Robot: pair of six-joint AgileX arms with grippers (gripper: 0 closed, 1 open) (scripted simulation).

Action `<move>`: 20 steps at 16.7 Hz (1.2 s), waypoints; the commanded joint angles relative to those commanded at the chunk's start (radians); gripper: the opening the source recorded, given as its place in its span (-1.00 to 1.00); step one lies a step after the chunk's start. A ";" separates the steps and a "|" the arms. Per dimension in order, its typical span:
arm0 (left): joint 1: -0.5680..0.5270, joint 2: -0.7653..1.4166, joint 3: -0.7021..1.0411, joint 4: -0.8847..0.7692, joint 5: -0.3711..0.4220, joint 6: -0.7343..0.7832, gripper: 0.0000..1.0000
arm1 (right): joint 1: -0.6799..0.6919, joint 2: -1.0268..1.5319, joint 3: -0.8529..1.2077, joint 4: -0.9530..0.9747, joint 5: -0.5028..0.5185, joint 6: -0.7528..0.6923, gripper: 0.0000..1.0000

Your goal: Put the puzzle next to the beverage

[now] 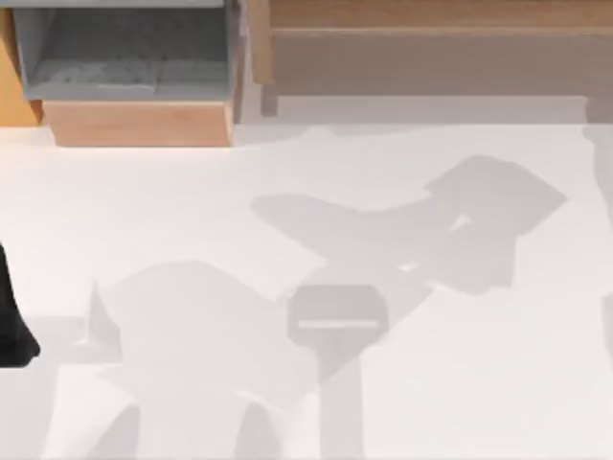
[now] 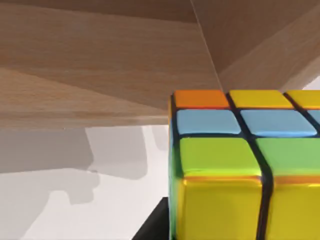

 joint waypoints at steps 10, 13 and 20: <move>0.000 0.000 0.000 0.000 0.000 0.000 1.00 | -0.063 -0.026 -0.531 -0.408 -0.314 0.021 -1.00; 0.000 0.000 0.000 0.000 0.000 0.000 1.00 | -0.068 -0.025 -0.542 -0.418 -0.320 0.023 -1.00; 0.000 0.000 0.000 0.000 0.000 0.000 1.00 | -0.042 -0.032 -0.536 -0.400 -0.332 0.014 -1.00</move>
